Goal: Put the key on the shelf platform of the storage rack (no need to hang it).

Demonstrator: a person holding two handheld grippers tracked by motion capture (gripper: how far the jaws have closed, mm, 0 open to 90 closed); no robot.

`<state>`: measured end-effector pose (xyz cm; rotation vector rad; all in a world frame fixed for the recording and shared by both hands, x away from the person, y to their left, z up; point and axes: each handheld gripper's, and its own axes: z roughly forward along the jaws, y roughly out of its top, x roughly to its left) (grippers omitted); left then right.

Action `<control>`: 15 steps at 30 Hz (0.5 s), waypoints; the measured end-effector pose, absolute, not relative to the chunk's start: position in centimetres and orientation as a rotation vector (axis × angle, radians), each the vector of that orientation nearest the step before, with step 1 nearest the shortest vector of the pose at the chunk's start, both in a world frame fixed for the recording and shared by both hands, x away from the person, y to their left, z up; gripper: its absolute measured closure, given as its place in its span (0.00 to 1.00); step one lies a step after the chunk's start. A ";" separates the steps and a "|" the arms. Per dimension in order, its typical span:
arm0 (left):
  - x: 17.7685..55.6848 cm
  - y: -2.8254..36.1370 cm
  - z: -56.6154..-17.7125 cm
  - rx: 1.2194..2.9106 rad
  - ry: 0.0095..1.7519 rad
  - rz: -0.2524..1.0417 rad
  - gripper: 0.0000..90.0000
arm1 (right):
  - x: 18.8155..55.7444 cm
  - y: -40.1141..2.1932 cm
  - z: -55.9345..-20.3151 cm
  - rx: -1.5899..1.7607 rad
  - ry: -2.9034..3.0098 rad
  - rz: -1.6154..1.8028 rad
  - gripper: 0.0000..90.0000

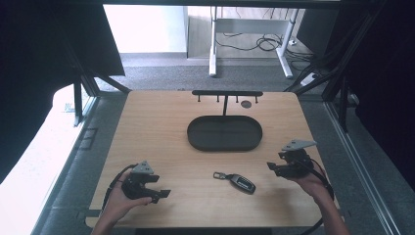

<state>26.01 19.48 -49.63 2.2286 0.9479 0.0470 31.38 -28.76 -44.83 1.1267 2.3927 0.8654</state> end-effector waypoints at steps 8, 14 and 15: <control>26.0 19.3 -49.8 2.244 0.938 0.039 0.29 | 31.4 -26.3 -44.4 1.058 2.496 0.827 0.45; 26.0 19.4 -49.7 2.242 0.946 0.038 0.29 | 31.6 -23.4 -44.2 0.995 2.575 0.799 0.47; 26.0 19.4 -49.7 2.242 0.946 0.038 0.29 | 31.6 -23.4 -44.2 0.995 2.575 0.799 0.47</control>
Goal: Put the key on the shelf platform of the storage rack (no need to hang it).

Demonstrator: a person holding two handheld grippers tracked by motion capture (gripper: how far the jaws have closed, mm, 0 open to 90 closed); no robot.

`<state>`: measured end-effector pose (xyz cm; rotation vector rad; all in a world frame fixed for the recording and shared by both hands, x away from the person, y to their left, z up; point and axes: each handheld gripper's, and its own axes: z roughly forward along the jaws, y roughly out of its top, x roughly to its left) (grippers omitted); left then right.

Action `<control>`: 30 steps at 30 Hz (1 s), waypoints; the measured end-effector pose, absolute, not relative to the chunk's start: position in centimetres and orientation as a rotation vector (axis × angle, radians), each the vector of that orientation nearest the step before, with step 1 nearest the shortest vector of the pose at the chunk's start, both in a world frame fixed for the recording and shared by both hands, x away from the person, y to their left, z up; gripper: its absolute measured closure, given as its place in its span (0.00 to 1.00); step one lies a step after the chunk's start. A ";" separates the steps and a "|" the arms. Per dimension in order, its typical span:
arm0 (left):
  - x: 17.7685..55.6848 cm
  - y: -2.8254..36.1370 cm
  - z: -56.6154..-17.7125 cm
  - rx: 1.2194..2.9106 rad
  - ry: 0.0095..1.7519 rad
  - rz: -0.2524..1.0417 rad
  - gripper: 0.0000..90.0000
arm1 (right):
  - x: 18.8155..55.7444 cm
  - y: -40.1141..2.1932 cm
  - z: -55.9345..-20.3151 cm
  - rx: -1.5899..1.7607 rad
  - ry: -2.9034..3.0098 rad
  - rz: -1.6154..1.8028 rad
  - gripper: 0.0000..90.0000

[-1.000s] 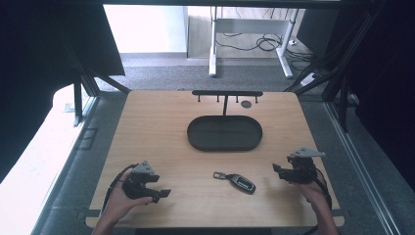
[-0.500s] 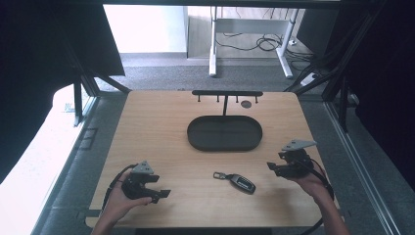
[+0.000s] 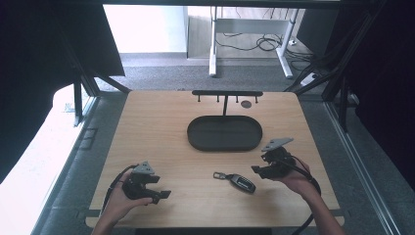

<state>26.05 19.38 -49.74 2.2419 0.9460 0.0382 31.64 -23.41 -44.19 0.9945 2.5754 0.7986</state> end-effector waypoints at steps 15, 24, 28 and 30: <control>26.0 19.5 -49.6 2.238 0.947 0.039 0.29 | 32.4 -19.0 -45.9 0.919 2.734 0.659 0.46; 26.0 19.5 -49.6 2.245 0.942 0.036 0.29 | 32.3 -17.9 -48.1 0.922 2.779 0.583 0.42; 26.0 19.5 -49.7 2.247 0.941 0.034 0.29 | 32.1 -17.6 -48.9 0.920 2.802 0.553 0.41; 26.0 19.5 -49.8 2.248 0.943 0.032 0.29 | 32.0 -17.5 -49.2 0.921 2.811 0.541 0.41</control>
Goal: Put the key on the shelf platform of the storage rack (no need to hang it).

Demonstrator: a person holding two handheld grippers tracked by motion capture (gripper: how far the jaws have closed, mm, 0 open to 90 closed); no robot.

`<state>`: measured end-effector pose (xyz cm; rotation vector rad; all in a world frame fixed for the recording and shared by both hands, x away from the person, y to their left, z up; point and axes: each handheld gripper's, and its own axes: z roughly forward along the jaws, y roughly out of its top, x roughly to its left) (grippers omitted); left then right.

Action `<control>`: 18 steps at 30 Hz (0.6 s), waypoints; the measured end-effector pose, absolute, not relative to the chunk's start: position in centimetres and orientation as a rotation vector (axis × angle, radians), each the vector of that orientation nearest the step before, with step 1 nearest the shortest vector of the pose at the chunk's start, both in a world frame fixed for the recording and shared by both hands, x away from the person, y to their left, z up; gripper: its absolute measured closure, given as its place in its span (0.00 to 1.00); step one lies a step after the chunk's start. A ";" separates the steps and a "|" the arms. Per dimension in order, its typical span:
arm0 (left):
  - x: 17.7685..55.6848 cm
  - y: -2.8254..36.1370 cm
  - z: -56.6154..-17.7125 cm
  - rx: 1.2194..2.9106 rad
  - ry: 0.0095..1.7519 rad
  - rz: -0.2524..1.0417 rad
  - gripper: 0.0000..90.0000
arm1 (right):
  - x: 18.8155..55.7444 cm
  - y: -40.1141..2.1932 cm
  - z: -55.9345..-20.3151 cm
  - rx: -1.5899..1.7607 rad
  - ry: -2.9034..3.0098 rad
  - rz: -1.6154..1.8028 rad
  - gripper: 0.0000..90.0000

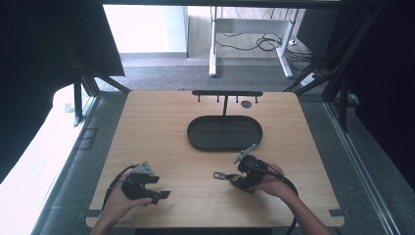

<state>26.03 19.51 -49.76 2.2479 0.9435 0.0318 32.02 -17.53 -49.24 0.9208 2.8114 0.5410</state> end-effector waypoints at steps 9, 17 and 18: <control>26.0 19.4 -49.8 2.244 0.939 0.024 0.29 | 32.1 -17.5 -50.3 0.918 2.830 0.497 0.41; 26.0 19.4 -49.7 2.246 0.938 0.025 0.29 | 32.2 -17.4 -50.7 0.921 2.843 0.479 0.42; 26.0 19.5 -49.7 2.245 0.938 0.025 0.29 | 32.2 -17.4 -50.7 0.920 2.843 0.478 0.43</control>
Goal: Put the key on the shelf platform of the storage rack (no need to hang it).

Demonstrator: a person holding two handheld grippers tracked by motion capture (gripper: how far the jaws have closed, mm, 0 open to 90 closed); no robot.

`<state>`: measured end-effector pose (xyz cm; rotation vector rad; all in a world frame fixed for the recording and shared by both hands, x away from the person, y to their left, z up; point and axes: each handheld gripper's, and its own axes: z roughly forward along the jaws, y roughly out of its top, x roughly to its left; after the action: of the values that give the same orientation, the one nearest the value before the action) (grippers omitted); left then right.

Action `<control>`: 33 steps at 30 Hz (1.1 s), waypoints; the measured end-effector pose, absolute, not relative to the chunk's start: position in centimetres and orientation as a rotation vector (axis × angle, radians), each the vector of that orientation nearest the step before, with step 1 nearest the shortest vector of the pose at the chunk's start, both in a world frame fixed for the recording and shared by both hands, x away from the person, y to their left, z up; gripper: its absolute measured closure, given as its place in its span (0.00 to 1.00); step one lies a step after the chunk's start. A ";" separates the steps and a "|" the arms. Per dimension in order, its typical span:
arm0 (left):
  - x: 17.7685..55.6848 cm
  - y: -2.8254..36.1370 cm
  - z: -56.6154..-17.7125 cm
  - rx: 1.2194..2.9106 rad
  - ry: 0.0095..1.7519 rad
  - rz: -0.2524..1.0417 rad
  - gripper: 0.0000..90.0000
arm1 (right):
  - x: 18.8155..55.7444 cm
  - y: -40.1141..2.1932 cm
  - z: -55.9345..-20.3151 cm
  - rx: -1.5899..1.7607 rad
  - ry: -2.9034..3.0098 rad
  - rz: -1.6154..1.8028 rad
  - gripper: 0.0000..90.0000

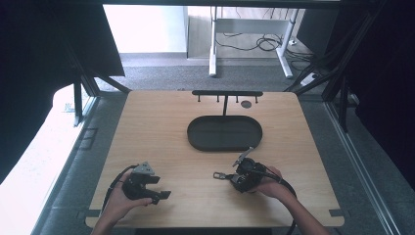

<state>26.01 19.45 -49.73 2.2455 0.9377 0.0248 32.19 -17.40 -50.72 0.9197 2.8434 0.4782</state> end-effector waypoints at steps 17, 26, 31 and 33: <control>26.0 19.5 -49.7 2.245 0.938 0.029 0.29 | 32.3 -17.5 -50.5 0.924 2.835 0.476 0.54; 26.0 19.4 -49.7 2.244 0.939 0.027 0.29 | 32.4 -17.7 -49.5 0.923 2.817 0.516 0.55; 26.0 19.5 -49.6 2.243 0.939 0.031 0.29 | 32.3 -17.7 -48.4 0.902 2.814 0.549 0.55; 26.0 19.5 -49.6 2.242 0.938 0.030 0.29 | 32.3 -17.6 -47.8 0.902 2.805 0.572 0.55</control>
<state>25.98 19.49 -49.64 2.2417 0.9383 0.0303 32.28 -17.62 -47.76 0.9017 2.8047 0.5722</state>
